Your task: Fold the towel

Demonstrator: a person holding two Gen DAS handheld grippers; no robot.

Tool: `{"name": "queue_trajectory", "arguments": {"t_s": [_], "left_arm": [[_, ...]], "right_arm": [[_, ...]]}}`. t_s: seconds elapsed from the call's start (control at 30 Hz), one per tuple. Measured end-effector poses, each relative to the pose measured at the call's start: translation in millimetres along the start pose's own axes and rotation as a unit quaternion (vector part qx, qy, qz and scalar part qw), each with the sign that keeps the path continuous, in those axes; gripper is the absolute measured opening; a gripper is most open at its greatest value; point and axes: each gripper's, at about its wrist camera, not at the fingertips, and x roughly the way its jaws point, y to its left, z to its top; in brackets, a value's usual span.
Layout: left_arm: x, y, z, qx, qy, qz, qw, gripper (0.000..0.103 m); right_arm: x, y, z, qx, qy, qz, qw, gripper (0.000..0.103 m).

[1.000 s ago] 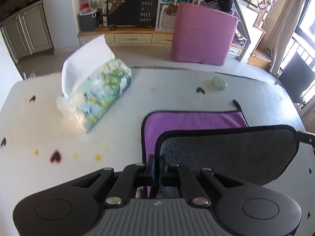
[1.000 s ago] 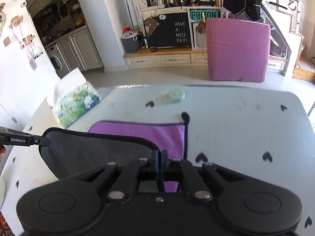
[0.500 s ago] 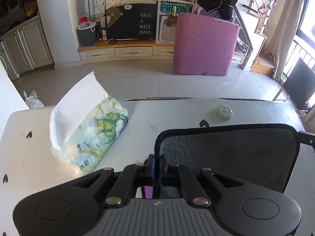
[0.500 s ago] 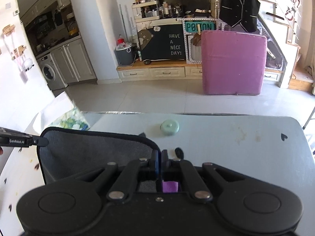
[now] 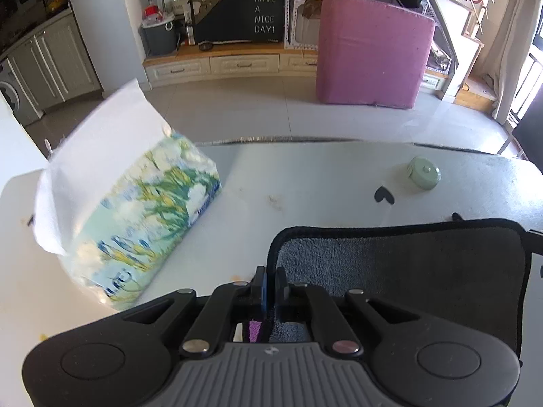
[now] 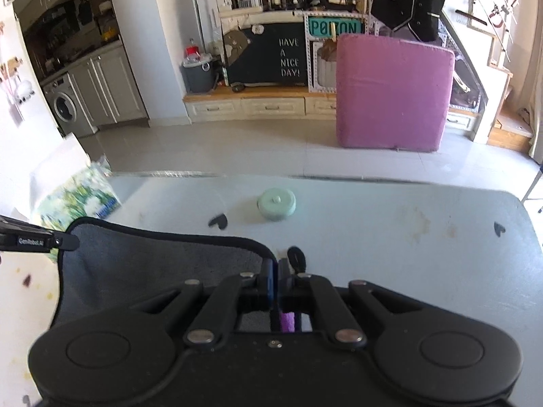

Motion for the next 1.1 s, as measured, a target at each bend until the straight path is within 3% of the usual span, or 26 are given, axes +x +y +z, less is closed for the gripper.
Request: {"name": "queue_trajectory", "arguments": {"t_s": [0.4, 0.7, 0.77, 0.83, 0.87, 0.97, 1.0, 1.1], "left_arm": [[37.3, 5.4, -8.8, -0.030, 0.022, 0.012, 0.9992, 0.005], [41.5, 13.5, -11.2, -0.037, 0.021, 0.009, 0.9990, 0.009], [41.3, 14.0, -10.9, -0.036, 0.015, 0.012, 0.9992, 0.016], [40.8, 14.3, -10.8, -0.035, 0.013, 0.012, 0.9992, 0.040], [40.4, 14.4, -11.3, -0.035, 0.012, 0.011, 0.9993, 0.045], [38.8, 14.2, -12.6, -0.033, 0.014, 0.005, 0.9993, 0.068], [38.1, 14.2, -13.4, -0.034, 0.015, 0.003, 0.9993, 0.077], [35.3, 14.5, -16.8, -0.043, 0.021, -0.006, 0.9988, 0.084]], "right_arm": [[40.0, 5.0, -14.6, -0.002, 0.017, -0.024, 1.000, 0.003], [49.8, 2.9, -14.6, 0.007, 0.019, -0.024, 1.000, 0.003], [50.6, 2.9, -15.0, 0.008, 0.020, -0.022, 1.000, 0.003], [49.8, 2.3, -14.7, 0.011, 0.019, -0.023, 0.999, 0.004], [49.4, 2.1, -14.3, 0.012, 0.019, -0.020, 1.000, 0.006], [46.4, 1.3, -14.4, 0.019, 0.016, -0.008, 1.000, 0.027], [45.5, 0.7, -14.7, 0.020, 0.015, -0.007, 1.000, 0.029], [42.8, -1.3, -15.3, 0.029, 0.017, 0.002, 0.999, 0.042]]}}
